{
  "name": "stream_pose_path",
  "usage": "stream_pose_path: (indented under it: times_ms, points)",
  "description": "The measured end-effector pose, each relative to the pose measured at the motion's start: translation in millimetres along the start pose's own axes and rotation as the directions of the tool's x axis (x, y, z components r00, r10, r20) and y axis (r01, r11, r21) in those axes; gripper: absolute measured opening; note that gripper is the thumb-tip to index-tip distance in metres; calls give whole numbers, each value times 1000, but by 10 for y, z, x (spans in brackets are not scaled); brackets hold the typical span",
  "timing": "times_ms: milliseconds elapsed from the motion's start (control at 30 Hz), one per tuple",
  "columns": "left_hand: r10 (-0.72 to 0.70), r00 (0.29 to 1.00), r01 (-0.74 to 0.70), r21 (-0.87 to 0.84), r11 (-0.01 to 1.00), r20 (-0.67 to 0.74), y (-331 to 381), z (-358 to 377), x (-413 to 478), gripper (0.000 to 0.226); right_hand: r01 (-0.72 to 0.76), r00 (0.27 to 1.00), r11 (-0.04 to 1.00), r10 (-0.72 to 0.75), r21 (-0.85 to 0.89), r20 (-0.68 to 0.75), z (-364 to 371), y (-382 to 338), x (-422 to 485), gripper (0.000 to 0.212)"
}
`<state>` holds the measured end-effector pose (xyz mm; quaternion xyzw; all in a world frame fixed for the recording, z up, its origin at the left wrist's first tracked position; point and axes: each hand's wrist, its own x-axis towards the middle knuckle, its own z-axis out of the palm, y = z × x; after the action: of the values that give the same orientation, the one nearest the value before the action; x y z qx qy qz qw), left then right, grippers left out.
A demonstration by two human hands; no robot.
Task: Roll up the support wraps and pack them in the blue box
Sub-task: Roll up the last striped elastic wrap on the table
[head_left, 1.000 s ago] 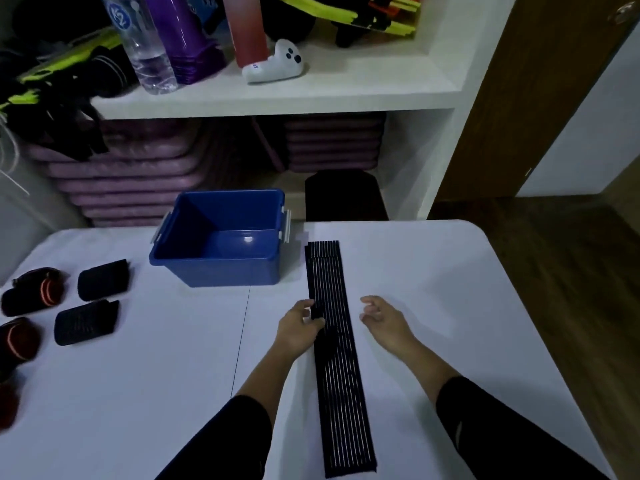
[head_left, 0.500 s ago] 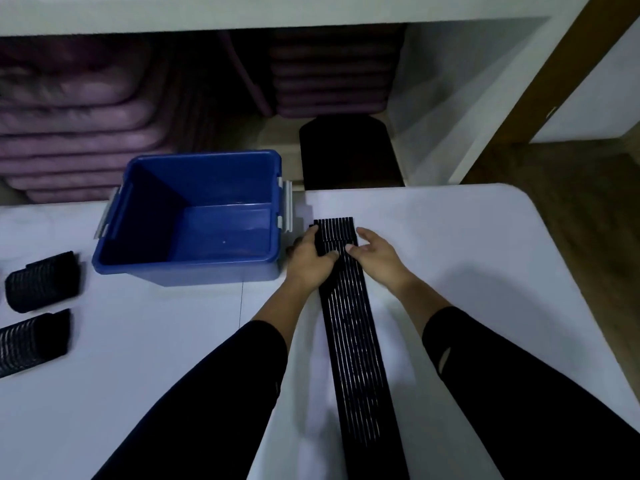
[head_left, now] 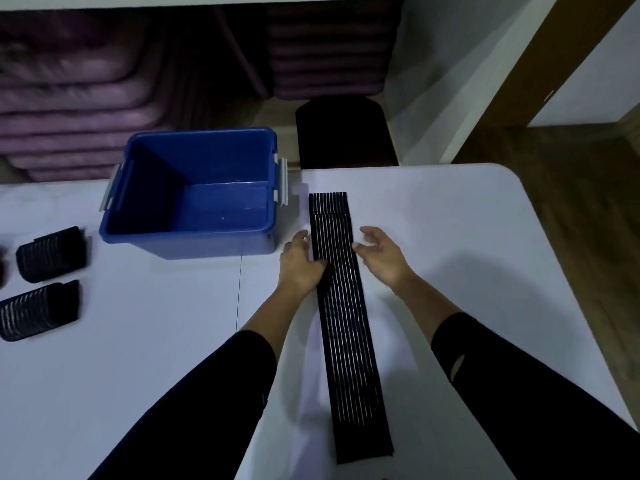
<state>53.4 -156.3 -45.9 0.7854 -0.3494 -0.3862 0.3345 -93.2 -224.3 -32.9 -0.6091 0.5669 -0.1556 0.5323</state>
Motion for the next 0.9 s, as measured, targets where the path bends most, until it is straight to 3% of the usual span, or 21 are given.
stream_pose_path:
  times_ms: [100,233,400,567,733,900]
  points:
    - [-45,999,45,59,997,-3,-200,37,-471,61,28,999,997,-25,-68,35,-17,296,-468,43]
    - [-87,996,87,4,996,7,-415,159,-1200,45,110,991,987,-100,-117,88,-19,684,-1128,42]
    - [81,996,-73,201,977,-33,-579,327,-1903,40,291,927,941,-233,-172,293,-40,1019,-1729,49]
    - [249,956,-290,392,873,154,-813,410,-2397,36,553,801,749,-358,-365,480,-130,1241,-2046,42]
    - [311,923,-384,500,776,227,-869,397,-2550,47,622,772,625,-386,-472,505,-155,1268,-2115,29]
    - [367,901,-434,535,725,233,-843,422,-2595,31,714,699,402,-446,-573,558,-96,1238,-2167,20]
